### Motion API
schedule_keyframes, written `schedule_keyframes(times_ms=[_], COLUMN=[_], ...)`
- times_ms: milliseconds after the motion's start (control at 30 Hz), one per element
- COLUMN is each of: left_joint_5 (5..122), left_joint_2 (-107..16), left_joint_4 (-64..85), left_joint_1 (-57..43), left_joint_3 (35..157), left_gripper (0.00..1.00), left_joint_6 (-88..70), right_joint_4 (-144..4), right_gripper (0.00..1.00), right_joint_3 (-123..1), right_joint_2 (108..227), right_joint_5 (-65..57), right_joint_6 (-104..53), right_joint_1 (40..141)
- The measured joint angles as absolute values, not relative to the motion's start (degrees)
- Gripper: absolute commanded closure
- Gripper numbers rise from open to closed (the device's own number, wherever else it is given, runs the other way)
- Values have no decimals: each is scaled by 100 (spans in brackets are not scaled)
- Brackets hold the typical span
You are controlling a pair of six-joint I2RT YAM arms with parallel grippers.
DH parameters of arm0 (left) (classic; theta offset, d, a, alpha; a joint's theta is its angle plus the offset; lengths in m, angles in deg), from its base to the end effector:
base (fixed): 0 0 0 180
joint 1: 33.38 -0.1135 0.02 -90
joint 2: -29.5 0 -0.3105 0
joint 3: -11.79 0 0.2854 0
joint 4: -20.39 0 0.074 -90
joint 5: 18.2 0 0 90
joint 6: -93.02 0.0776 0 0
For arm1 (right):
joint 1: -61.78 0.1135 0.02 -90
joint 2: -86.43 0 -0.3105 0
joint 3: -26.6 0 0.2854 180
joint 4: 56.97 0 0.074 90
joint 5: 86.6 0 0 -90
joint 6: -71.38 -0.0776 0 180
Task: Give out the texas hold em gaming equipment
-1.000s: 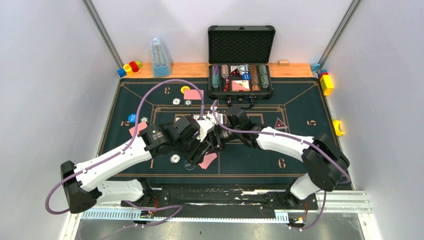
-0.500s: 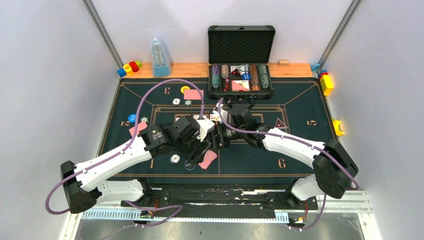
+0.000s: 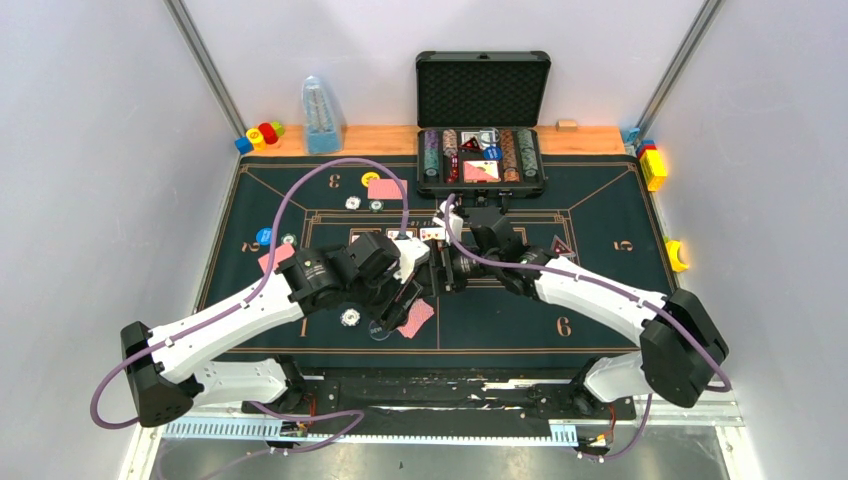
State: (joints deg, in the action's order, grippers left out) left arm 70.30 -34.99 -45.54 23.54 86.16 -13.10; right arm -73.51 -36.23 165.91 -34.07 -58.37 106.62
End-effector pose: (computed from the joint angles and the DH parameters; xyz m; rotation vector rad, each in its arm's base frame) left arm 0.1359 -0.2123 0.3170 0.9284 2.4661 -0.5064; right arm 0.2150 0.2804 0.2628 -0.5469 2.3805 1.4771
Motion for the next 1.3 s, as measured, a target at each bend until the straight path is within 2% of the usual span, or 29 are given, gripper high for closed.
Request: schedule_keyframes(times_ms=[167,267,400,600,967,1100,1133,1167,1233,1300], left_joint_5=[7024,7004,6950,6926,6923,6923,6923,6923,6926,6923], left_joint_2=[-3499,-3499,-3499,-3499,-3499,-3499,-3499,-3499,-3497,-3499], left_joint_4=[-4554,-4554,-4552,-4554,-4552,-4552,-4552,-4552,-4550,-4552], left_joint_1=[2354,2354,2354,2354,2354,2354,2354,2354,2354,2354], left_joint_3=[8616,8616,8616,8616,8616,8616,8616,8616,8616,8616], left_gripper=[100,100,100,100,100,100,100,100,100,100], left_joint_6=[-1310,-1310,-1310,-1310,-1310,-1310,-1310,-1310,-1310,-1310], right_joint_4=[-7455,-7464,-7462,-7484,-7486,-7486,-7486,-7486,-7486,-7486], right_gripper=[21,28,46,66,83,98,98,92,75,63], right_joint_3=[-3623,-3623,-3625,-3627,-3616,-3605,-3603,-3603,-3599,-3599], right_joint_2=[16349,16163,16060,16069,15896,15796,15778,15767,15747,15745], right_joint_5=[-3346,-3254,-3160,-3092,-2801,-2714,-2703,-2697,-2690,-2697], right_joint_6=[-5791,-5789,-5769,-5791,-5821,-5848,-5861,-5863,-5883,-5909], right_joint_1=[10660,10660,10658,10658,10607,10566,10555,10546,10546,10546])
